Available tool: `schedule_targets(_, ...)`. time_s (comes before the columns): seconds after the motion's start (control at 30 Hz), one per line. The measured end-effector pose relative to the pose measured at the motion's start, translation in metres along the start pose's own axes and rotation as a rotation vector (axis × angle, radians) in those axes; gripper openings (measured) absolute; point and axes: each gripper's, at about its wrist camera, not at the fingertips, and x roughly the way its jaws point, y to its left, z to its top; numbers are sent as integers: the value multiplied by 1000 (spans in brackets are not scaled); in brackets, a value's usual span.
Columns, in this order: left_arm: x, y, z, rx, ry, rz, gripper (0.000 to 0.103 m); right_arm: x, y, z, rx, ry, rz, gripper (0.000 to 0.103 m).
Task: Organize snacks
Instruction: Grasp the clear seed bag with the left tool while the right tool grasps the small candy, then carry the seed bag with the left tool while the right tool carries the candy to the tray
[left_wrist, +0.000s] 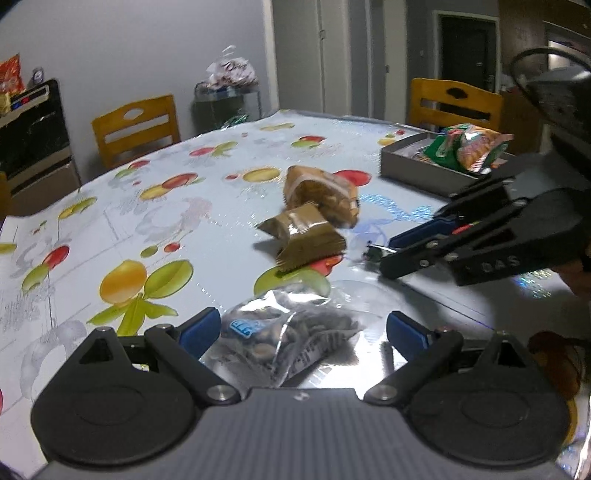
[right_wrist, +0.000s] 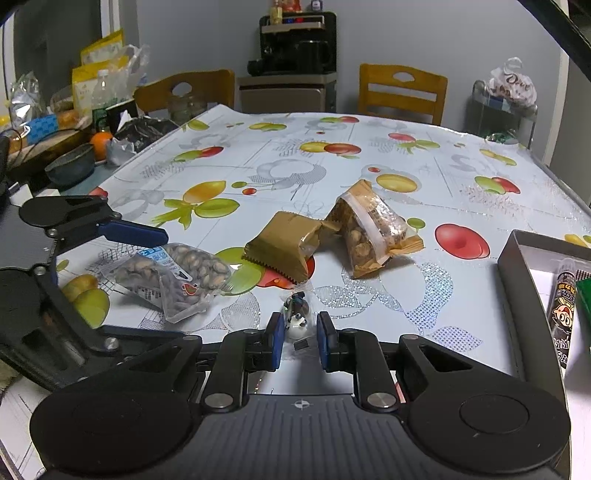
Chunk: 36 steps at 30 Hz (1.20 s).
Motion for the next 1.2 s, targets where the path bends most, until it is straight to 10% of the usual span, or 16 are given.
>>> schedule_targets(0.3, 6, 1, 3, -31, 8, 23, 87, -1, 0, -1, 1, 5, 6, 21)
schedule_targets(0.57, 5, -2, 5, -38, -15, 21, 46, -4, 1, -2, -4, 10, 4, 21)
schedule_targets(1.2, 3, -25, 8, -25, -13, 76, 37, -18, -8, -13, 21, 10, 25, 21)
